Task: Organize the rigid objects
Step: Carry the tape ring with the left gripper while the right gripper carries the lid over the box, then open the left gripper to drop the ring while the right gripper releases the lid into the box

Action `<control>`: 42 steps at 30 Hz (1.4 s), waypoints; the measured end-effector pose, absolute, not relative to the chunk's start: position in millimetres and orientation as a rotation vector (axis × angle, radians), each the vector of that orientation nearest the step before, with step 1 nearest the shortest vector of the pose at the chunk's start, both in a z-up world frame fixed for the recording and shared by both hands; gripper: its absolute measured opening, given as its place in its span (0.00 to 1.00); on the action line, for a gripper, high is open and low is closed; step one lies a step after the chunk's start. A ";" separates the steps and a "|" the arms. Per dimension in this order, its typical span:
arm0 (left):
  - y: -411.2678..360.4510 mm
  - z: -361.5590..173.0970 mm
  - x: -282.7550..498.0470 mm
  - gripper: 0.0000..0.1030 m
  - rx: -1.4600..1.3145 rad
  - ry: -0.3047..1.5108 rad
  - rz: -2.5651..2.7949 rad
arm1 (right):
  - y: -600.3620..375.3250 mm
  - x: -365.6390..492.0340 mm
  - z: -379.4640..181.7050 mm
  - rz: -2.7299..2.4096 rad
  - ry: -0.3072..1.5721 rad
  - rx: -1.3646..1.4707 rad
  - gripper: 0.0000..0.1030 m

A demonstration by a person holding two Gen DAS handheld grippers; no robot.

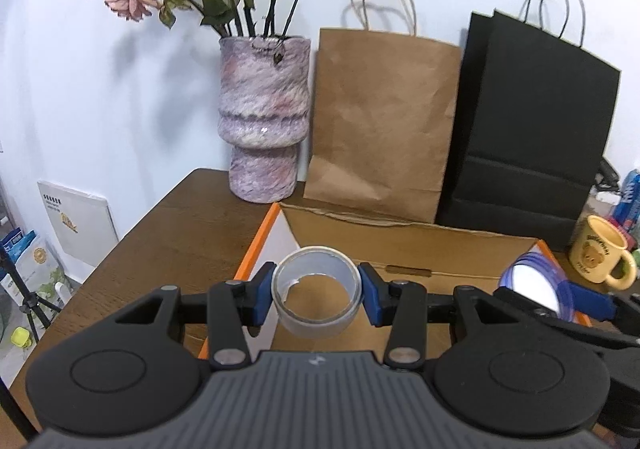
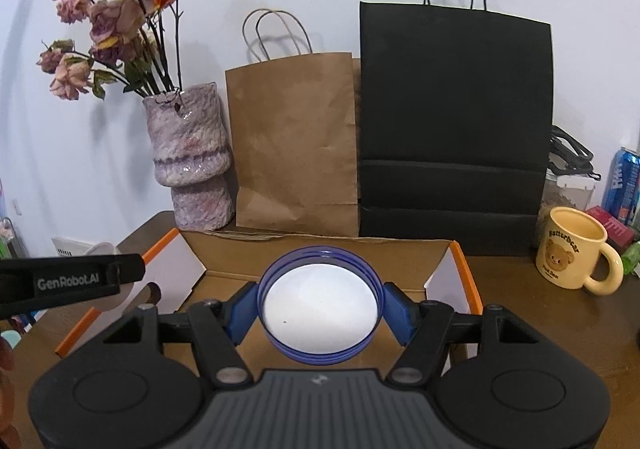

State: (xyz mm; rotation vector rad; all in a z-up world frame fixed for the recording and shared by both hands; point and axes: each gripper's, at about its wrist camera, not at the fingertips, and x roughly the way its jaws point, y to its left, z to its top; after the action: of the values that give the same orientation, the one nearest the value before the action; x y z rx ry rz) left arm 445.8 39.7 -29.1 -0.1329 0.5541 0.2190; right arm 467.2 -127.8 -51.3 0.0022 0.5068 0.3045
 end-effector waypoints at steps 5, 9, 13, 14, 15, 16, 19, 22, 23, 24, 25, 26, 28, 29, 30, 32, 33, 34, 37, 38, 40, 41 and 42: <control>43.2 -44.2 458.0 0.44 -0.124 0.593 0.237 | -124.8 477.4 -61.2 0.311 0.541 -0.023 0.63; 44.1 -50.9 462.5 0.44 -0.118 0.616 0.233 | -123.8 480.2 -68.1 0.320 0.563 -0.039 0.63; 42.7 -52.2 462.4 0.79 -0.112 0.617 0.217 | -125.3 483.8 -72.2 0.301 0.589 -0.046 0.75; 42.1 -51.5 461.4 0.92 -0.109 0.607 0.222 | -127.0 484.2 -72.8 0.292 0.594 -0.044 0.82; 41.3 -50.7 461.3 0.95 -0.104 0.597 0.228 | -127.8 484.7 -73.7 0.282 0.598 -0.043 0.90; 40.4 -49.5 460.4 0.99 -0.098 0.589 0.231 | -128.5 485.3 -74.4 0.278 0.602 -0.044 0.94; 40.8 -46.8 458.8 1.00 -0.109 0.576 0.219 | -130.0 487.4 -76.5 0.270 0.613 -0.038 1.00; 40.5 -46.0 459.5 1.00 -0.104 0.577 0.226 | -131.8 487.9 -77.1 0.270 0.617 -0.033 1.00; 40.5 -46.1 459.9 1.00 -0.103 0.580 0.227 | -132.1 487.8 -77.1 0.270 0.617 -0.033 1.00; 40.7 -46.0 459.8 1.00 -0.104 0.581 0.226 | -132.3 487.6 -77.0 0.270 0.617 -0.033 1.00; 40.8 -46.0 459.6 1.00 -0.105 0.581 0.225 | -132.3 487.8 -77.0 0.270 0.617 -0.033 1.00; 40.7 -45.9 459.6 1.00 -0.104 0.581 0.226 | -132.4 487.7 -77.2 0.271 0.617 -0.033 1.00; 40.7 -45.8 459.5 1.00 -0.103 0.581 0.227 | -132.6 488.1 -77.1 0.269 0.618 -0.033 1.00; 40.7 -45.9 459.6 1.00 -0.104 0.581 0.226 | -132.6 488.0 -77.0 0.269 0.618 -0.032 1.00; 40.5 -45.9 459.8 1.00 -0.103 0.582 0.226 | -132.8 487.9 -76.9 0.269 0.618 -0.031 1.00; 40.3 -45.8 459.6 1.00 -0.100 0.583 0.228 | -132.9 487.6 -76.8 0.268 0.618 -0.029 1.00; 40.3 -45.2 459.5 1.00 -0.100 0.583 0.228 | -132.9 487.3 -76.7 0.268 0.618 -0.029 1.00; 40.3 -44.8 459.0 1.00 -0.100 0.584 0.227 | -132.8 487.4 -76.7 0.268 0.618 -0.029 1.00; 40.2 -44.2 458.6 1.00 -0.099 0.584 0.227 | -132.7 487.3 -76.6 0.267 0.618 -0.030 1.00; 40.0 -44.0 458.2 1.00 -0.097 0.585 0.227 | -132.9 486.9 -76.5 0.265 0.619 -0.029 1.00; 39.5 -43.5 457.1 1.00 -0.097 0.584 0.227 | -133.8 486.8 -76.0 0.262 0.620 -0.029 1.00; 39.3 -43.6 457.1 1.00 -0.097 0.585 0.226 | -134.3 486.3 -75.9 0.261 0.621 -0.028 1.00; 39.1 -43.2 456.4 1.00 -0.096 0.587 0.225 | -134.9 486.2 -75.6 0.260 0.622 -0.025 1.00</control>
State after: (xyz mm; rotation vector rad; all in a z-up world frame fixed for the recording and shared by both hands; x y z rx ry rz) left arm 456.4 39.1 -43.2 -0.0958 0.5869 0.2254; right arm 486.2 -134.9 -75.6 -0.0255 0.6220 0.2600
